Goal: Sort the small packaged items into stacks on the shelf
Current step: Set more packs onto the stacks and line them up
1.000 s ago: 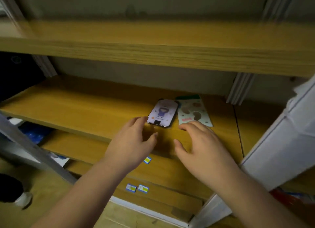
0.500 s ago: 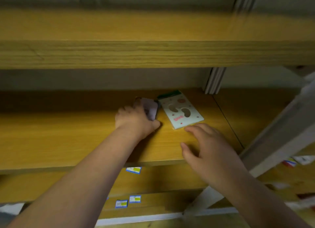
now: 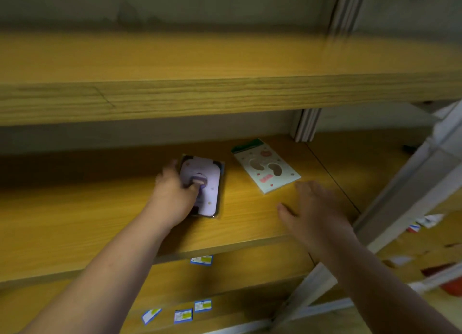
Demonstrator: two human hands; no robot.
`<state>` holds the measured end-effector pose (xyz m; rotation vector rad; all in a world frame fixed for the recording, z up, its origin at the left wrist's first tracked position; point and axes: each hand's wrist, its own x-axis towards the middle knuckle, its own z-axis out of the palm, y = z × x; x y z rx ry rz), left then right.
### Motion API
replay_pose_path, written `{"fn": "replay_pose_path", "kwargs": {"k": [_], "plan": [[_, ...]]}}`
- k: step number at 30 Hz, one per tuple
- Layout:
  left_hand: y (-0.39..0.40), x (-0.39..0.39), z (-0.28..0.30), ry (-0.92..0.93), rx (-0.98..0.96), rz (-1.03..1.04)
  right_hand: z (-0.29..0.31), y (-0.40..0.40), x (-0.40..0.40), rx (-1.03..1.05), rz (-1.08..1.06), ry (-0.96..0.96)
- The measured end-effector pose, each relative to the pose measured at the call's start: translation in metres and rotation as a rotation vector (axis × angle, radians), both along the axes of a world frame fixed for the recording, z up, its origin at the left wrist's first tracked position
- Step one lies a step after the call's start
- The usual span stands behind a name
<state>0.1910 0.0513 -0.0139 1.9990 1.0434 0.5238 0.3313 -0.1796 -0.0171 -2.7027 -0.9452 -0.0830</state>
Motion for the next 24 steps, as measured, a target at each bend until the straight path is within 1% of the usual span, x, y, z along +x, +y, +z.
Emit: {"fn": "replay_pose_path", "kwargs": {"k": [3,7,11,15,18,20,22,24], "plan": [[-0.004,-0.011,-0.003,-0.125,-0.194,-0.001,-0.002,0.020,0.018,-0.043,-0.082,-0.027],[-0.010,-0.019,-0.002,-0.212,-0.345,-0.031,-0.001,0.051,0.032,-0.123,-0.123,0.066],[-0.021,-0.022,0.004,-0.298,-0.388,-0.045,0.001,0.064,0.032,-0.130,-0.125,0.035],[-0.029,-0.027,0.010,-0.352,-0.415,-0.047,0.010,0.058,0.031,-0.102,-0.150,0.069],[-0.032,-0.034,0.014,-0.388,-0.506,-0.036,0.016,0.052,0.025,0.021,-0.169,0.211],[-0.033,-0.037,0.017,-0.429,-0.619,-0.027,0.021,0.047,0.021,0.150,-0.143,0.388],[-0.033,-0.040,0.019,-0.456,-0.676,-0.022,0.023,0.041,0.016,0.316,-0.078,0.598],[-0.033,-0.042,0.021,-0.477,-0.702,-0.016,0.024,0.037,0.009,0.422,-0.052,0.687]]}}
